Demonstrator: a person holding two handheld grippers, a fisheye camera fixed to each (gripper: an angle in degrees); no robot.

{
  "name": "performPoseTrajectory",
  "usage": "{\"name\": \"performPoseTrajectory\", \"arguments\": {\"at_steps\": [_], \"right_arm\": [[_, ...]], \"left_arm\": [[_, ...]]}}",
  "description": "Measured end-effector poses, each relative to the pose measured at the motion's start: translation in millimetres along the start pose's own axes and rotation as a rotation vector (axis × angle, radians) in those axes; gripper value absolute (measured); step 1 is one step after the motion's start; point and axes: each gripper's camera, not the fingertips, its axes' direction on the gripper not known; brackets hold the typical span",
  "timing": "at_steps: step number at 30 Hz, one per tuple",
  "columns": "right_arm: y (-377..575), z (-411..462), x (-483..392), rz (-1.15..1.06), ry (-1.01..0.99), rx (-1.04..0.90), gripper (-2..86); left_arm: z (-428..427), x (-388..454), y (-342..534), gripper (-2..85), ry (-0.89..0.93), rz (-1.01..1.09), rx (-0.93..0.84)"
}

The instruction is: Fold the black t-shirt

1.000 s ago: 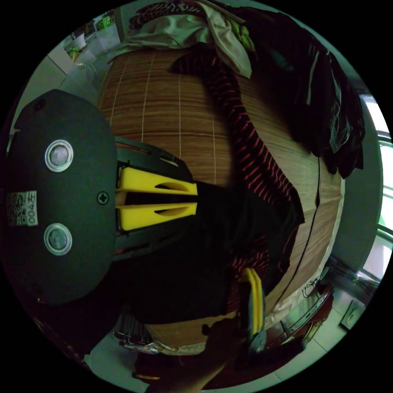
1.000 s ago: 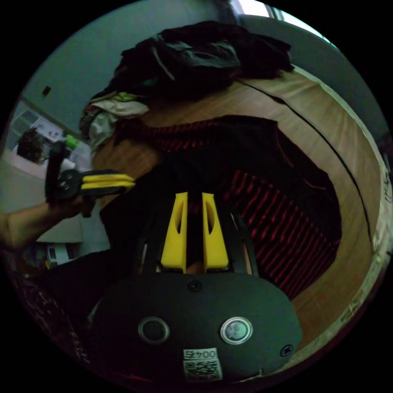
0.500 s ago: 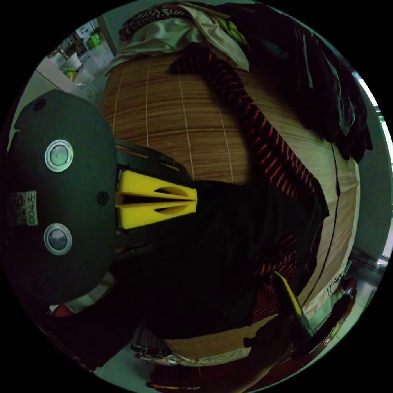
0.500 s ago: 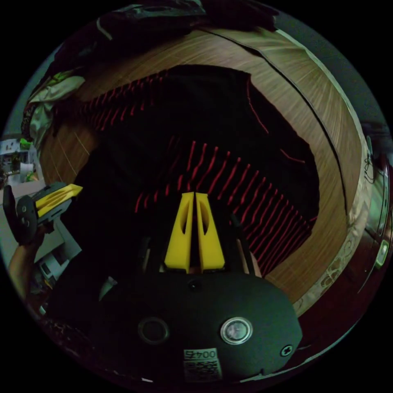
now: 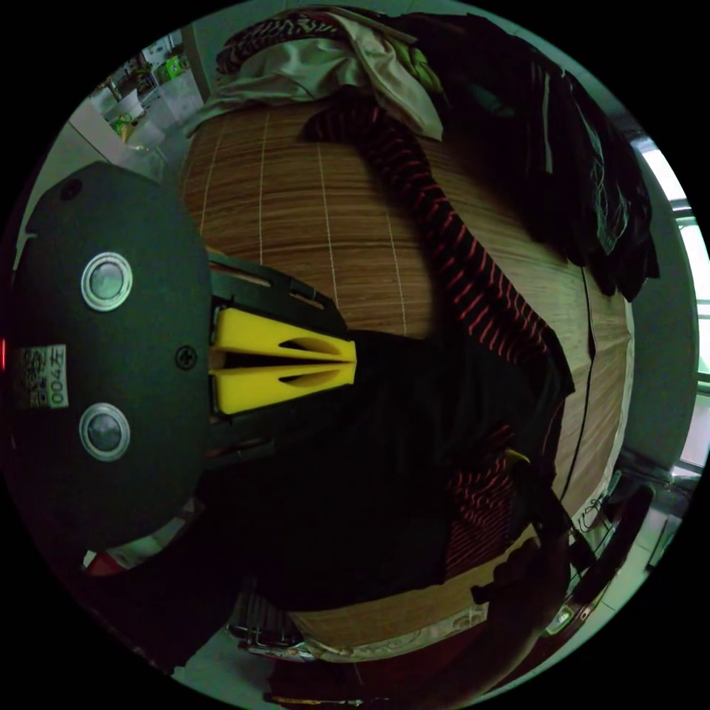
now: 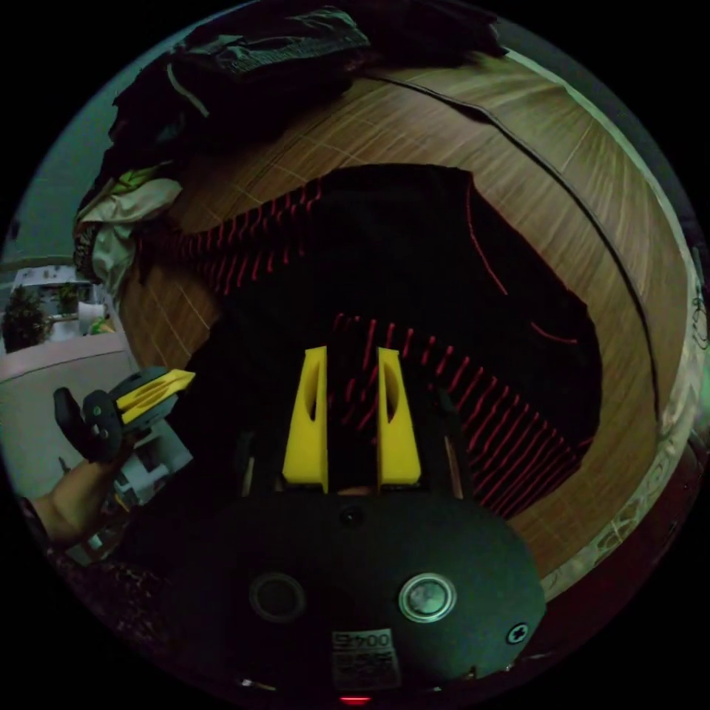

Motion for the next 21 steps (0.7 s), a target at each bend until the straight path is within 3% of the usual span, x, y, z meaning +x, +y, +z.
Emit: {"name": "performPoseTrajectory", "arguments": {"at_steps": [5, 14, 21], "right_arm": [[-12, 1, 17, 0.07, -0.012, 0.006, 13.3], [-19, 14, 28, 0.025, 0.027, -0.066, 7.6], [-20, -21, 16, -0.113, 0.071, 0.085, 2.3]], "left_arm": [[-3, 0, -1, 0.7, -0.005, -0.003, 0.021], [-1, 7, -9, 0.7, -0.004, -0.009, -0.002], [-1, 15, -18, 0.7, -0.008, -0.017, -0.002]]}}
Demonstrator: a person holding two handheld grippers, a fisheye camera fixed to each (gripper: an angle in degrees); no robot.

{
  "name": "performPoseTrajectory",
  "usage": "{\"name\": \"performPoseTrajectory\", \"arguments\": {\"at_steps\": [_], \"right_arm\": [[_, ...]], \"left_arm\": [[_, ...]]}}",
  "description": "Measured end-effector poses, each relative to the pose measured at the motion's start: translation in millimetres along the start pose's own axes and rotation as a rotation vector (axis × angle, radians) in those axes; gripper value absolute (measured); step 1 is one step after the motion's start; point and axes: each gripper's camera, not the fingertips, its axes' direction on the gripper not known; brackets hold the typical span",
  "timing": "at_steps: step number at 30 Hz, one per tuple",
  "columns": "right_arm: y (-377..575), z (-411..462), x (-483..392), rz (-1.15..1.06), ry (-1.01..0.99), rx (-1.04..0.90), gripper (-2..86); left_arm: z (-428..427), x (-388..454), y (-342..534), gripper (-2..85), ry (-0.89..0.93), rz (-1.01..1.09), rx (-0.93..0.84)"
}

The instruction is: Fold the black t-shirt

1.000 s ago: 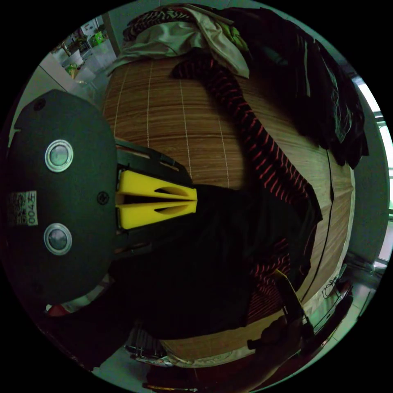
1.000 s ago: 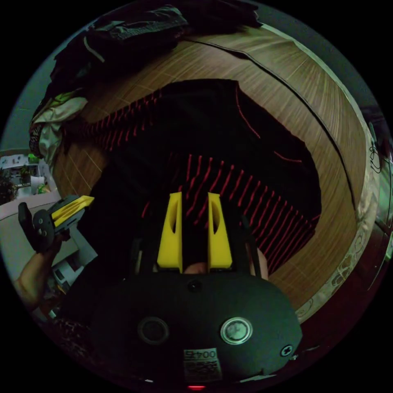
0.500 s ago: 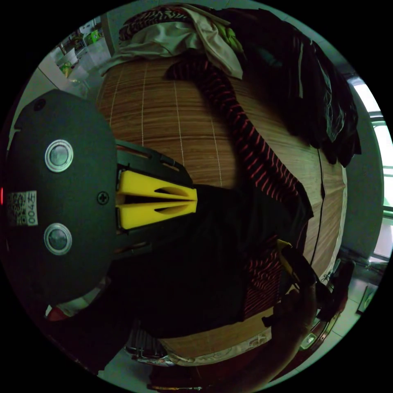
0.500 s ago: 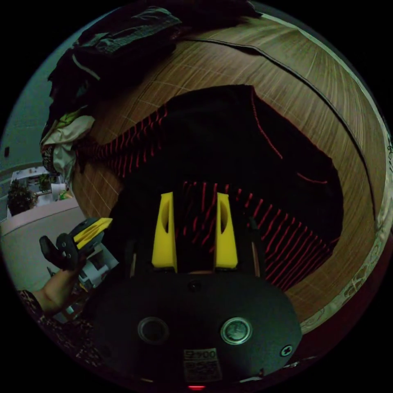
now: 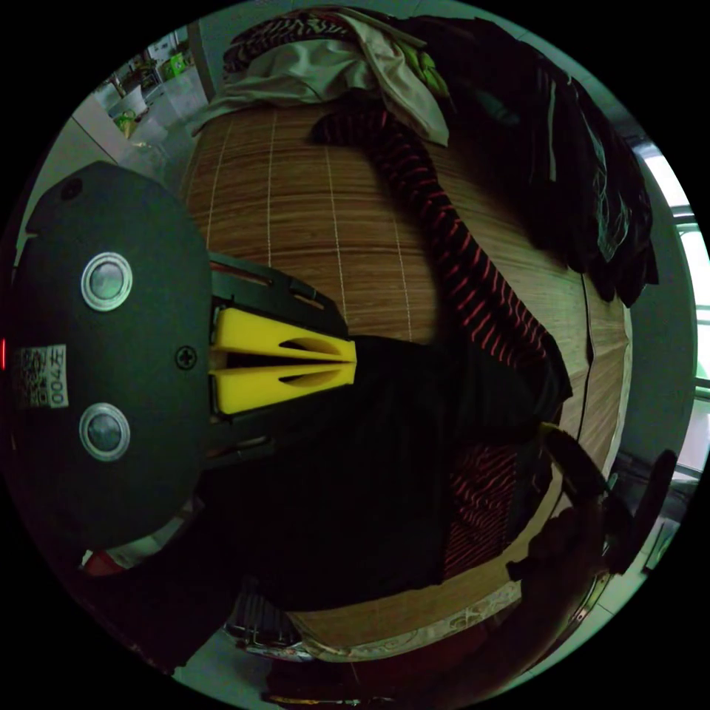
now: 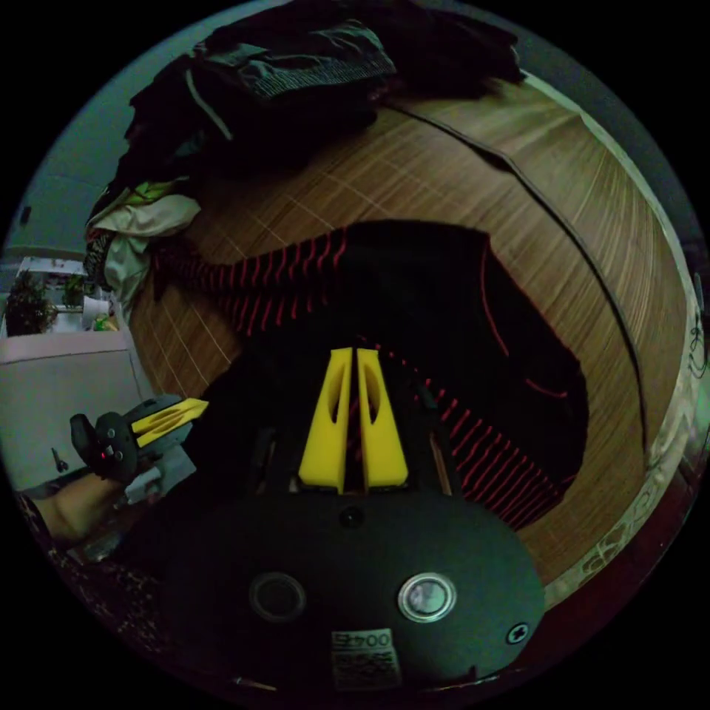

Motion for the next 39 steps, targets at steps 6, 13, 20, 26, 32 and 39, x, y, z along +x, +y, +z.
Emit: {"name": "performPoseTrajectory", "arguments": {"at_steps": [6, 13, 20, 26, 32, 39], "right_arm": [[-9, 17, -1, -0.098, -0.085, 0.007, 7.1], [72, -24, 29, -0.032, -0.003, 0.167, 8.4], [263, -3, 122, 0.293, 0.161, -0.025, 7.7], [357, 15, 159, 0.407, 0.123, -0.012, 6.7], [373, 32, 164, 0.29, 0.103, 0.023, 6.6], [437, 20, 174, 0.305, 0.085, 0.105, 6.4]], "left_arm": [[2, 7, -12, 0.7, -0.006, -0.012, -0.016], [-8, 21, -38, 0.7, -0.033, 0.008, 0.015], [-14, 64, -97, 0.7, 0.012, 0.096, 0.09], [10, 109, -136, 0.6, -0.024, 0.158, 0.047], [35, 116, -153, 0.7, -0.077, 0.115, -0.029], [19, 120, -183, 0.7, -0.035, 0.049, 0.001]]}}
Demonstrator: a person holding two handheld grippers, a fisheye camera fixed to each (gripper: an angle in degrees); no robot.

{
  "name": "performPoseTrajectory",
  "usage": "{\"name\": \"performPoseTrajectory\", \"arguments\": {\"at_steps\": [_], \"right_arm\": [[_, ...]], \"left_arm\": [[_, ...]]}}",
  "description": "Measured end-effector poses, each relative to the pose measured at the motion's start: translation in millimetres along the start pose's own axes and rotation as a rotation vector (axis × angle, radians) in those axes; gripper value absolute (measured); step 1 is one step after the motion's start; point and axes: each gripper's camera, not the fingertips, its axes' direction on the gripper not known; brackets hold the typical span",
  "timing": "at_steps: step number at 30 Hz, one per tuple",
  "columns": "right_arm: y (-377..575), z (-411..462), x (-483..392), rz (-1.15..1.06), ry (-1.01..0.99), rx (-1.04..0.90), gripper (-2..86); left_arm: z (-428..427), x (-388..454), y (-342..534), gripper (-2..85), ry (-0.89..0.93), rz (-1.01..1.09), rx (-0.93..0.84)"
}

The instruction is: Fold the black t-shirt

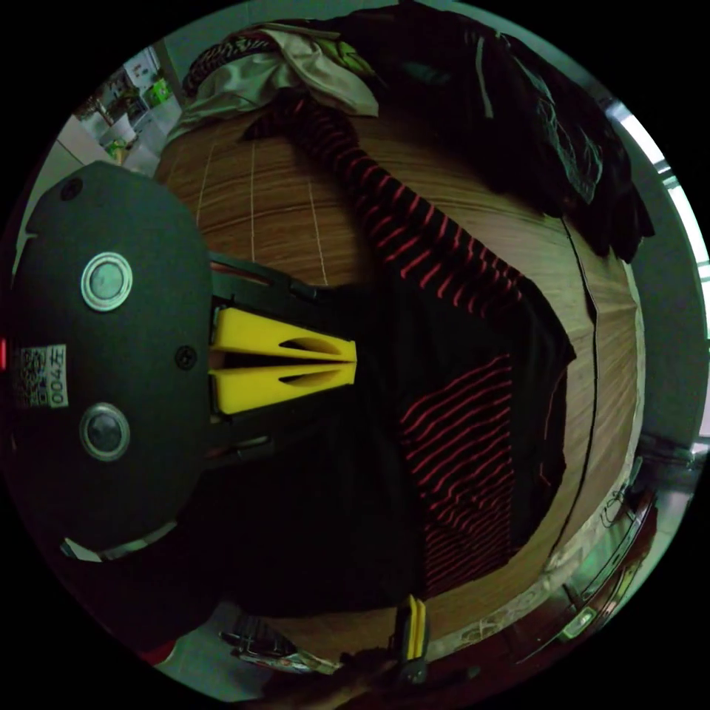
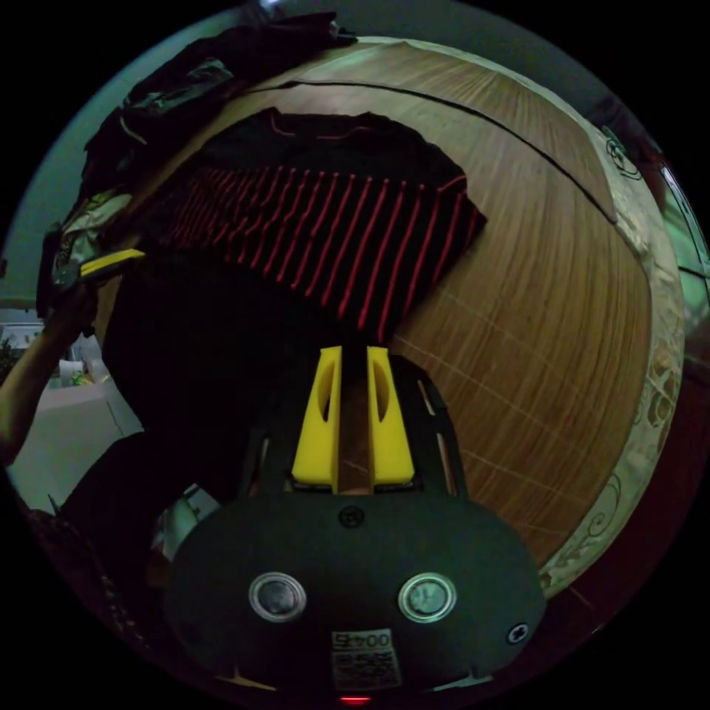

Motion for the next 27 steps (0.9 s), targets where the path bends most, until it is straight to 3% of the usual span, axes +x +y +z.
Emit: {"name": "performPoseTrajectory", "arguments": {"at_steps": [3, 9, 19, 27], "right_arm": [[25, -8, -8, -0.028, -0.021, 0.003, 6.3], [68, 26, -26, -0.102, -0.038, -0.145, 6.2], [15, -11, 41, 0.054, 0.031, 0.098, 6.2], [-11, 22, 52, 0.055, 0.153, 0.057, 6.3]], "left_arm": [[-12, 9, -22, 0.7, 0.019, 0.001, 0.067], [26, 30, -65, 0.4, -0.011, 0.047, -0.042], [1, 46, -142, 0.2, -0.067, 0.07, 0.143], [53, 64, -204, 0.1, -0.164, 0.147, 0.033]]}}
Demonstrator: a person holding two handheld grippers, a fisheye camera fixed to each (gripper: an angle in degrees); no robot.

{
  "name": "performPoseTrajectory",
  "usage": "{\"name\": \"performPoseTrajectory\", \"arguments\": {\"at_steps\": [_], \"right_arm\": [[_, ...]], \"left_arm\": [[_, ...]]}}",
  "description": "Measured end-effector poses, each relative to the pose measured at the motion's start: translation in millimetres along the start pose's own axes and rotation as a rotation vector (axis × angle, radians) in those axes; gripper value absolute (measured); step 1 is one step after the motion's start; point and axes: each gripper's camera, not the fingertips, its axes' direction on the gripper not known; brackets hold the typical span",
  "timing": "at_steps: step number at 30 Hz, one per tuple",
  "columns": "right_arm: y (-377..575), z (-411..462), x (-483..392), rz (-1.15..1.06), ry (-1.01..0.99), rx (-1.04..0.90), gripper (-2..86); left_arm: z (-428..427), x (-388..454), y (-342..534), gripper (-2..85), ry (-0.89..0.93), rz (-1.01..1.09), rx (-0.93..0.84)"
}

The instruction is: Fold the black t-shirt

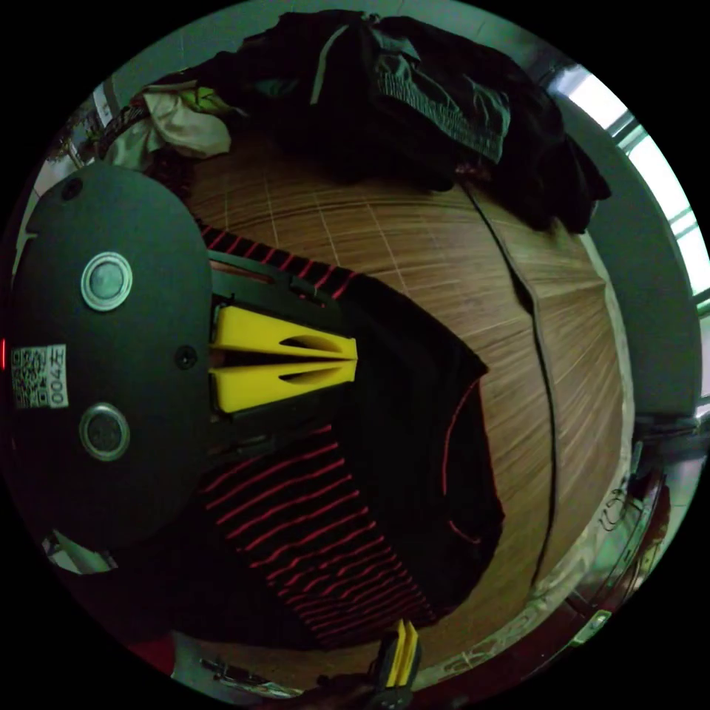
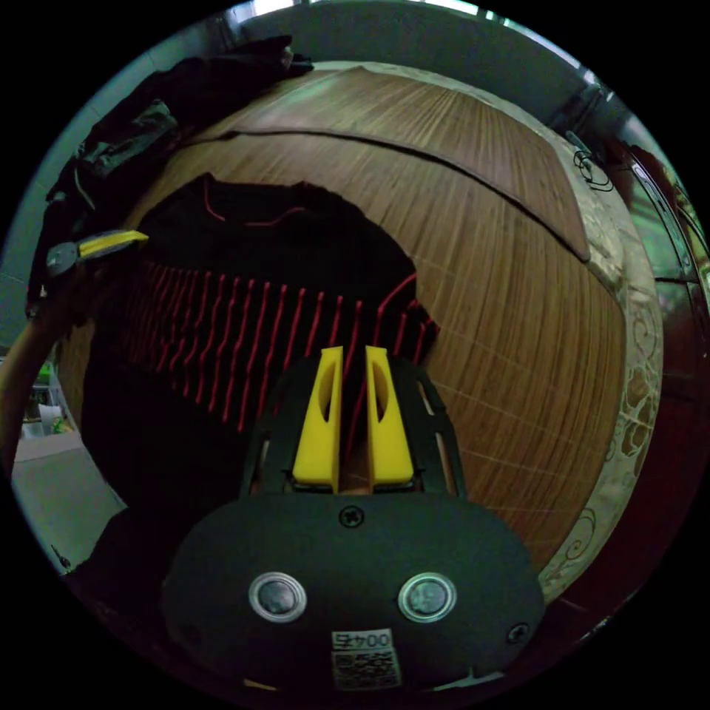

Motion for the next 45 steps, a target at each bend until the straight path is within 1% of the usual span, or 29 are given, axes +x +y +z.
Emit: {"name": "performPoseTrajectory", "arguments": {"at_steps": [4, 8, 14, 16, 18, 22, 27, 31, 39, 45], "right_arm": [[3, 0, -4, -0.048, 0.054, 0.004, 6.2], [-4, 1, 10, 0.006, 0.032, 0.011, 6.2], [-7, 1, 18, -0.01, 0.024, 0.008, 6.3], [-1, -6, 15, -0.011, 0.049, 0.017, 6.1], [11, -15, 10, 0.0, 0.084, 0.024, 5.6], [33, -24, 5, 0.065, 0.05, 0.006, 6.4], [57, -24, -11, 0.164, 0.034, -0.014, 6.7], [65, -11, -17, 0.199, 0.035, -0.058, 6.3], [75, -5, -30, 0.227, 0.04, -0.061, 5.5], [78, -6, -41, 0.225, 0.046, -0.063, 5.4]], "left_arm": [[5, 10, -18, 0.2, -0.056, 0.021, -0.003], [9, 14, -32, 0.2, -0.072, 0.022, -0.004], [15, 8, -49, 0.1, -0.013, -0.017, -0.012], [11, 3, -49, 0.1, 0.052, -0.039, -0.023], [-1, 1, -44, 0.1, 0.073, -0.065, 0.007], [-35, 10, -15, 0.1, 0.088, -0.11, 0.088], [-42, 40, 34, 0.1, 0.047, -0.144, 0.049], [-25, 63, 60, 0.1, 0.028, -0.109, -0.024], [-11, 72, 70, 0.1, 0.002, -0.099, -0.053], [-7, 71, 75, 0.1, 0.026, -0.088, -0.066]]}}
